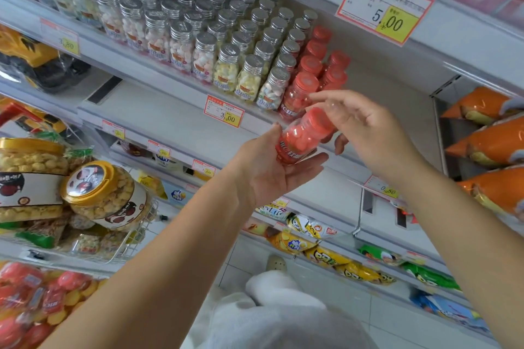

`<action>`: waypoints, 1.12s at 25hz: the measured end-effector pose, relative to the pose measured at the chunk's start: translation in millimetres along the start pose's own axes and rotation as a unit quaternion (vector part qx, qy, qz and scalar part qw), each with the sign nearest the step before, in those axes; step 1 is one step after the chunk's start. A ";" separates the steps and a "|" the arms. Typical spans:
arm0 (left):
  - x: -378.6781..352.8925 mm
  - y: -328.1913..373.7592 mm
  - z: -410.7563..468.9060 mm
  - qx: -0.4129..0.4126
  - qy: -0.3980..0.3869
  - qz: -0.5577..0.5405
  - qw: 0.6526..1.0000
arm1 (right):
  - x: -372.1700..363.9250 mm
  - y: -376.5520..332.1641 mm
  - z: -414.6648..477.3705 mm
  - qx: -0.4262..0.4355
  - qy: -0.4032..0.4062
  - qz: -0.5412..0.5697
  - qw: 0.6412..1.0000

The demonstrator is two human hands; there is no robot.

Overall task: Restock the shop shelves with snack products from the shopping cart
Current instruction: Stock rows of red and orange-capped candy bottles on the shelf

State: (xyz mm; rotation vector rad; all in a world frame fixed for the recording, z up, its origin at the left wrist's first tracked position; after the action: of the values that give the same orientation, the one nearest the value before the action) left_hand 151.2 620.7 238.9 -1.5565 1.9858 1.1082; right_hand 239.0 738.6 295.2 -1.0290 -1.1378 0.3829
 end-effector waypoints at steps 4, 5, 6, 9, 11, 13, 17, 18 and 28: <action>-8.9 -11.2 0.4 0.019 -0.022 0.018 0.999 | 14.1 18.5 -15.3 -0.040 0.042 0.007 0.998; -9.7 -12.6 1.2 0.030 -0.021 0.016 0.999 | 27.6 24.2 -15.2 -0.054 0.073 0.018 0.996; -9.2 -12.7 2.7 0.034 -0.020 0.014 0.999 | 43.0 30.1 -13.1 -0.070 0.101 0.014 0.992; -8.2 -8.1 6.9 0.017 -0.015 0.017 1.000 | 81.4 55.0 7.6 -0.113 0.118 -0.055 0.985; -10.4 -4.7 11.9 0.005 -0.011 0.008 1.000 | 91.6 74.9 28.0 -0.122 0.120 -0.122 0.978; -10.0 -4.9 15.1 -0.005 -0.008 0.003 1.000 | 93.0 91.3 50.8 -0.122 0.124 -0.142 0.974; 0.4 -8.2 18.9 -0.005 -0.016 -0.009 1.000 | 88.1 90.3 73.1 -0.210 0.155 -0.022 0.965; 4.3 -7.9 19.1 -0.006 -0.015 -0.012 1.000 | 87.6 93.7 75.0 -0.239 0.162 0.021 0.957; 32.9 -5.6 8.4 -0.024 0.008 -0.040 0.999 | 67.1 76.8 144.0 -0.251 0.163 0.093 0.950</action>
State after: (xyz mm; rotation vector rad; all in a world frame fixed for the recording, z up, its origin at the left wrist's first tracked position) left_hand 144.7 605.9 208.4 -1.6595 1.9035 1.1229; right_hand 158.2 894.3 276.3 -1.5907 -0.8539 0.0572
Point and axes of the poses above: each hand's wrist, its own z-axis towards the middle knuckle, its own x-axis out of the back of the hand, y = z × x, the point moved 2 cm from there along z, towards the middle knuckle, and after that the axes turned 1 degree about -z, right-handed, at the moved point
